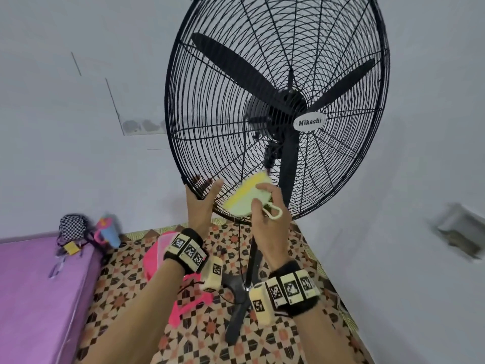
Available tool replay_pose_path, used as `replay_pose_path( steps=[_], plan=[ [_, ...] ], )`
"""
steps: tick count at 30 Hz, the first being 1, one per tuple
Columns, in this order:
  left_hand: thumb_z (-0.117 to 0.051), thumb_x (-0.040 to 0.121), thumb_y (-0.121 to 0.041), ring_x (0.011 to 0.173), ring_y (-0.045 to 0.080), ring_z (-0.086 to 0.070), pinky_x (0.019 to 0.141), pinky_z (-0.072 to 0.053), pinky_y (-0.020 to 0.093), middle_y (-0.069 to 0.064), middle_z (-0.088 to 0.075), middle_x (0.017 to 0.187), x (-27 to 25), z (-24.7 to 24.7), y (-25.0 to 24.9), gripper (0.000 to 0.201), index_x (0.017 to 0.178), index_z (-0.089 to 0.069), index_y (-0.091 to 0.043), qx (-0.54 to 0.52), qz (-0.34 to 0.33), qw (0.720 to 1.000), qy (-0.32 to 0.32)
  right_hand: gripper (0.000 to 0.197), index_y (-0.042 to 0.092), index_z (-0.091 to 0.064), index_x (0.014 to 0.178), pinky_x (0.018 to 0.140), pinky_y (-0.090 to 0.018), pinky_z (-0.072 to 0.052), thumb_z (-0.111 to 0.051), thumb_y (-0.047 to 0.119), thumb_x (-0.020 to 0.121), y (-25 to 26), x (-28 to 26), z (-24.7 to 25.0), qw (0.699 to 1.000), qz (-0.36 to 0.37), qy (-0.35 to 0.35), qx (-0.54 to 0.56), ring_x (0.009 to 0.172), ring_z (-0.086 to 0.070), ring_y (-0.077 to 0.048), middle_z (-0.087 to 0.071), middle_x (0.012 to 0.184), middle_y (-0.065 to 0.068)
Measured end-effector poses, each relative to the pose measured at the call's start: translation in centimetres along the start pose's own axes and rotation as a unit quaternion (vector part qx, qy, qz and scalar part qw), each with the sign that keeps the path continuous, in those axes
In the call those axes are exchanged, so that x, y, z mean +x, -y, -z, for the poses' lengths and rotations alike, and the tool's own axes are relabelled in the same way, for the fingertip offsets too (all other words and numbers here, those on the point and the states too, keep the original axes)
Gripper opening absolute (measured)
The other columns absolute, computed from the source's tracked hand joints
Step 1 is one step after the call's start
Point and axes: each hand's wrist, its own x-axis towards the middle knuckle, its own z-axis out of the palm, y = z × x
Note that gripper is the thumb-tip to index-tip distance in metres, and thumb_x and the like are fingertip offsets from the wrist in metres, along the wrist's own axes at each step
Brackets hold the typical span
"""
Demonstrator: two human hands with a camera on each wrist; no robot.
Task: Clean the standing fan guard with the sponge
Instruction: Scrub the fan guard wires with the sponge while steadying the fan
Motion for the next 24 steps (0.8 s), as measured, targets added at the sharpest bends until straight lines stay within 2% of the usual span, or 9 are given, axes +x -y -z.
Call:
replay_pose_path(
  steps=[3,5,8,10,12,14,16,19,24],
  plan=[
    [-0.087,0.070,-0.071,0.136,0.015,-0.055,0.113,-0.043,0.063,-0.012,-0.059,0.144,0.1,0.0,0.2,0.090,0.145,-0.045,-0.042,0.005,0.024,1.000,-0.010,0.032,0.031,-0.060,0.127,0.071,-0.014,-0.044,-0.061,0.013,0.100,-0.8,0.9,-0.2,1.000,0.022,0.010,-0.012,0.076,-0.056,-0.007,-0.070,0.114,0.004],
    [-0.086,0.070,-0.072,0.137,0.017,-0.055,0.114,-0.040,0.066,-0.011,-0.058,0.146,0.1,0.1,0.0,0.094,0.147,-0.044,-0.040,0.008,0.024,1.000,-0.011,0.031,0.025,-0.061,0.125,0.060,-0.012,-0.044,-0.060,0.007,0.100,-2.5,1.1,0.3,1.000,-0.005,-0.007,-0.016,0.065,-0.054,0.003,-0.070,0.108,-0.001],
    [-0.085,0.070,-0.073,0.137,0.018,-0.055,0.115,-0.040,0.065,-0.009,-0.058,0.146,0.4,0.1,-0.9,0.097,0.150,-0.042,-0.037,0.014,0.015,1.000,-0.006,0.032,0.032,-0.061,0.116,0.045,-0.022,-0.044,-0.060,0.005,0.097,-4.7,0.8,2.0,0.992,-0.077,-0.081,-0.052,0.055,-0.056,-0.002,-0.069,0.090,-0.007],
    [-0.085,0.072,-0.071,0.136,0.019,-0.056,0.113,-0.043,0.062,-0.006,-0.059,0.145,0.5,0.1,-1.1,0.095,0.150,-0.043,-0.035,0.008,0.006,1.000,-0.008,0.029,0.028,-0.062,0.118,0.044,-0.020,-0.043,-0.061,0.005,0.098,-4.2,0.7,2.3,0.993,-0.072,-0.077,-0.050,0.056,-0.056,0.000,-0.069,0.087,0.001],
    [-0.086,0.074,-0.068,0.134,0.024,-0.058,0.112,-0.046,0.061,0.001,-0.061,0.143,0.8,0.1,-1.0,0.090,0.147,-0.047,-0.034,0.005,0.003,1.000,-0.017,0.029,0.020,-0.062,0.125,0.048,-0.015,-0.042,-0.062,0.007,0.100,-2.3,1.0,1.3,0.999,-0.018,-0.034,-0.022,0.058,-0.056,0.002,-0.064,0.085,0.010],
    [-0.086,0.075,-0.066,0.133,0.027,-0.059,0.110,-0.047,0.062,0.006,-0.063,0.141,1.3,0.3,-0.9,0.086,0.145,-0.050,-0.033,0.008,0.002,1.000,-0.019,0.029,0.022,-0.060,0.129,0.056,-0.012,-0.042,-0.061,0.011,0.102,-1.2,1.6,0.2,0.999,0.037,0.006,-0.015,0.062,-0.053,0.002,-0.064,0.087,0.004],
    [-0.087,0.073,-0.067,0.131,0.022,-0.061,0.110,-0.048,0.061,0.001,-0.065,0.139,1.6,0.5,-1.3,0.086,0.143,-0.051,-0.032,0.003,0.006,1.000,-0.013,0.028,0.022,-0.061,0.125,0.054,-0.012,-0.041,-0.060,0.007,0.101,-1.9,2.1,-0.2,1.000,0.019,-0.008,-0.009,0.058,-0.053,-0.002,-0.064,0.081,-0.002],
    [-0.087,0.074,-0.061,0.124,0.016,-0.065,0.109,-0.048,0.058,-0.005,-0.067,0.134,2.2,0.8,-2.1,0.082,0.143,-0.052,-0.032,-0.018,0.019,1.000,-0.010,0.027,0.019,-0.064,0.118,0.046,-0.014,-0.040,-0.060,0.001,0.099,-3.9,1.9,0.7,0.996,-0.048,-0.071,-0.018,0.055,-0.057,0.002,-0.063,0.077,0.006],
    [-0.081,0.087,-0.052,0.121,0.024,-0.068,0.100,-0.054,0.063,0.001,-0.065,0.138,3.4,1.8,-3.3,0.075,0.148,-0.048,-0.025,-0.034,0.034,0.999,0.010,0.025,0.023,-0.062,0.123,0.047,-0.010,-0.038,-0.064,0.012,0.101,-2.7,1.9,-0.1,0.999,-0.023,-0.037,-0.013,0.057,-0.061,-0.003,-0.067,0.081,0.002]
  ],
)
